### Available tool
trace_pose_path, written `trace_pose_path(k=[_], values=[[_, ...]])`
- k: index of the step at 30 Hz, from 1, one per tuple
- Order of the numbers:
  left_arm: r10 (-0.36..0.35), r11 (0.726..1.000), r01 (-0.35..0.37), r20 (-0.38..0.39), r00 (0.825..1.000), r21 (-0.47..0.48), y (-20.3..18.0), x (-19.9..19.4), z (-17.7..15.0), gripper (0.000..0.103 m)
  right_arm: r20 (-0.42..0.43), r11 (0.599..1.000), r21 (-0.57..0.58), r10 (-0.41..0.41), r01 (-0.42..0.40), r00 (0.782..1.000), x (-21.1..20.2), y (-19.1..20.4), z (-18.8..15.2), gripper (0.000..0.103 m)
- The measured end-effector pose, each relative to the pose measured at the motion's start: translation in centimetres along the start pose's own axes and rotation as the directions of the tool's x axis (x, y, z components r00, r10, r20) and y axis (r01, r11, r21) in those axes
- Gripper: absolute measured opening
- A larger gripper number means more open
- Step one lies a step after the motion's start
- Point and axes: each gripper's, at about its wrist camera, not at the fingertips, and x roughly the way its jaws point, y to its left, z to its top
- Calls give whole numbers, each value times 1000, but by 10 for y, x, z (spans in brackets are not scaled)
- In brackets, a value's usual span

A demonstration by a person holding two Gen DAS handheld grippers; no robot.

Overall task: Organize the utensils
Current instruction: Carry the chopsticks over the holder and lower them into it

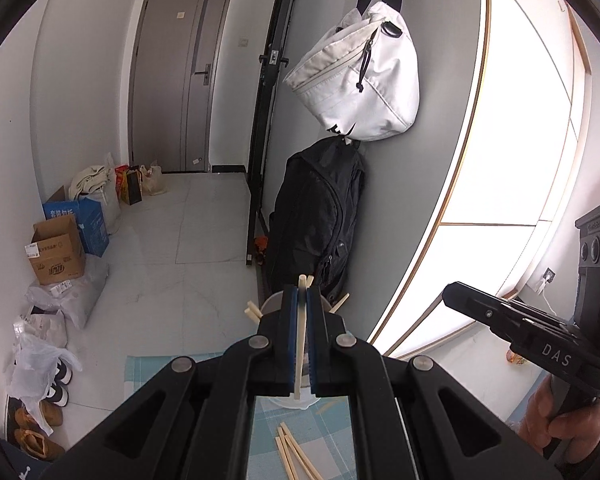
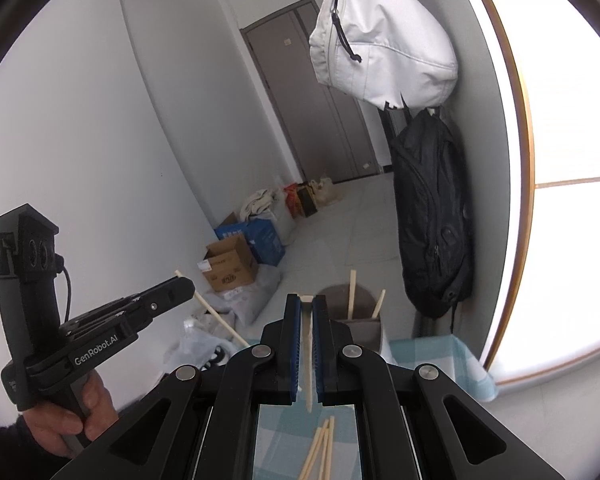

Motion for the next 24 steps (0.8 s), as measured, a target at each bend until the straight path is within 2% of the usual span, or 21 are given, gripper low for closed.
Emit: trace_pose_path(k=[7, 14, 24], values=[[-6, 1000, 6, 28, 1000, 3, -4, 7, 30, 1, 24, 999, -22, -23, 24, 999, 7, 0, 48, 5], [7, 1000, -8, 41, 999, 6, 0, 26, 56, 1, 40, 998, -27, -51, 52, 998, 29, -11, 78, 5], [10, 1000, -10, -24, 1000, 7, 14, 72, 55, 1, 12, 997, -30, -66, 66, 998, 72, -27, 85, 5]])
